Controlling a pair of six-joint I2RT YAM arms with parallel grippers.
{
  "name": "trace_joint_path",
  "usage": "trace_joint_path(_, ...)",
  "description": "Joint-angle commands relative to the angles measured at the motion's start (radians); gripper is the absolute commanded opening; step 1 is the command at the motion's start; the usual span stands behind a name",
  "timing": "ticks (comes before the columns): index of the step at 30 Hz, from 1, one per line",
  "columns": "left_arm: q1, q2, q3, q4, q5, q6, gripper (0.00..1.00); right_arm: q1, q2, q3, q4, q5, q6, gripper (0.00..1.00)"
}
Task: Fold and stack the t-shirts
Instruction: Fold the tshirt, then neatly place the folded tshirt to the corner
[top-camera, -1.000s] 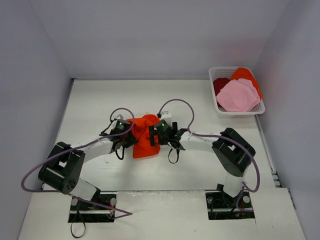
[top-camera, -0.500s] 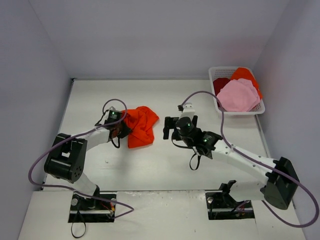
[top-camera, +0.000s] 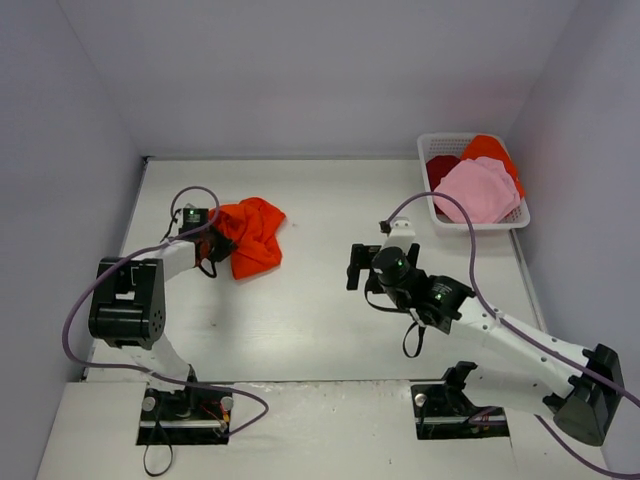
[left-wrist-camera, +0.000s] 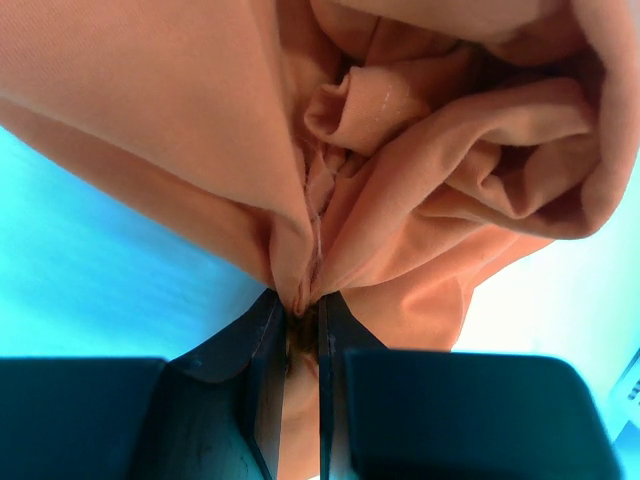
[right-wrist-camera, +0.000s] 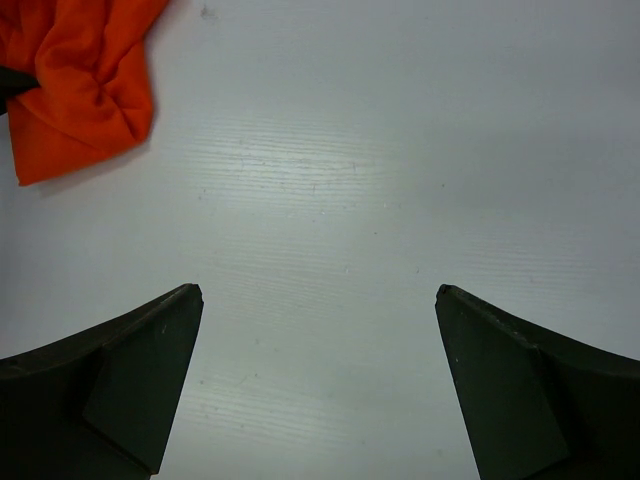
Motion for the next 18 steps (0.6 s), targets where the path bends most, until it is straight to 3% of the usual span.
trace_joint_path(1, 0.049, 0.005, 0.074, 0.048, 0.026, 0.019, 0.0, 0.015, -0.037, 0.004, -0.012, 0.044, 0.033, 0.99)
trace_joint_path(7, 0.149, 0.062, 0.134, 0.057, 0.062, -0.008, 0.0, 0.048, -0.072, 0.007, -0.035, 0.072, 0.052, 0.99)
trace_joint_path(18, 0.207, 0.177, 0.286, 0.06, 0.062, -0.079, 0.0, 0.081, -0.113, 0.027, -0.098, 0.102, 0.075, 0.99)
